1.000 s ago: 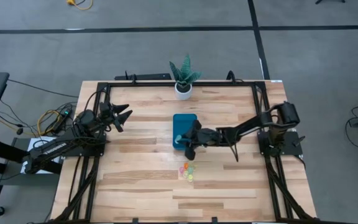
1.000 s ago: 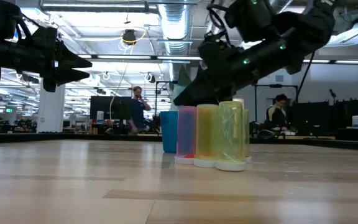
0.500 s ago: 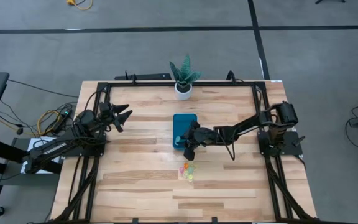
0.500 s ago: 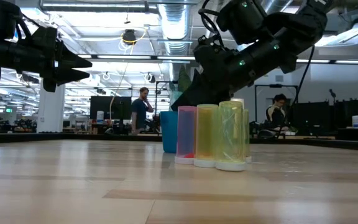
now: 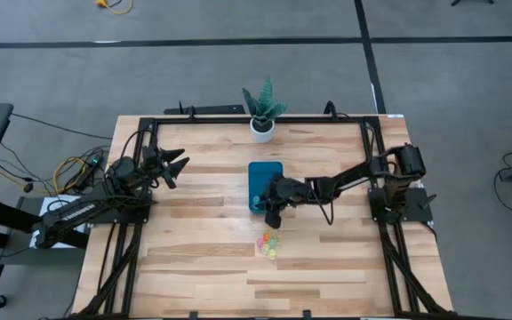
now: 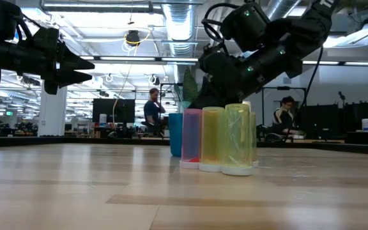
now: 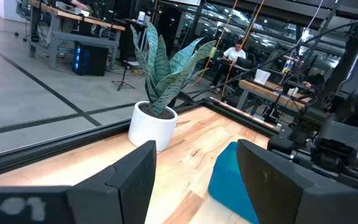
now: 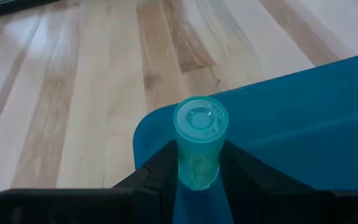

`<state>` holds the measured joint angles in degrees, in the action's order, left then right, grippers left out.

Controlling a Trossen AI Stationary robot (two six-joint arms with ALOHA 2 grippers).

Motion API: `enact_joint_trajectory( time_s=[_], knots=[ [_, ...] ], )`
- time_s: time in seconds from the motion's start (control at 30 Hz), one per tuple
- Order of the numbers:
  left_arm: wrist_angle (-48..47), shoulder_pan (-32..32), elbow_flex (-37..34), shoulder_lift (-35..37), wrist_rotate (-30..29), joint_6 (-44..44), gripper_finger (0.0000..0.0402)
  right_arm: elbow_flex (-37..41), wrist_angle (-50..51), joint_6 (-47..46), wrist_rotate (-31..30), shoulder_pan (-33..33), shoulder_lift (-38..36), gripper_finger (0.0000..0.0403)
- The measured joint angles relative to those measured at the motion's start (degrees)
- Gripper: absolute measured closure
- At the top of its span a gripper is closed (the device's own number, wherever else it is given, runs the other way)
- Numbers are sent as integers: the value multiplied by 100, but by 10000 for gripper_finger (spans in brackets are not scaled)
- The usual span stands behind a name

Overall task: Pick and place pill bottles into a basket
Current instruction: Put the blue pill bottle into the blue container

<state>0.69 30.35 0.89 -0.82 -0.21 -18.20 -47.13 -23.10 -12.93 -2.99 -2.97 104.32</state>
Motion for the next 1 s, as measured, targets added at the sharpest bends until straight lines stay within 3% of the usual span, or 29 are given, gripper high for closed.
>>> enact_joint_trajectory(
  time_s=[0.37, 0.77, 1.0],
  knots=[
    [0, 2, 1, 0, 0, 1, 189, 0, 36, -4, 459, 197, -1, 300],
    [0, 1, 1, 1, 0, 1, 189, -71, 110, 88, 469, 189, -1, 300],
    [0, 0, 0, 0, 0, 2, 189, -415, 675, 250, 468, 177, -1, 300]
  ],
)
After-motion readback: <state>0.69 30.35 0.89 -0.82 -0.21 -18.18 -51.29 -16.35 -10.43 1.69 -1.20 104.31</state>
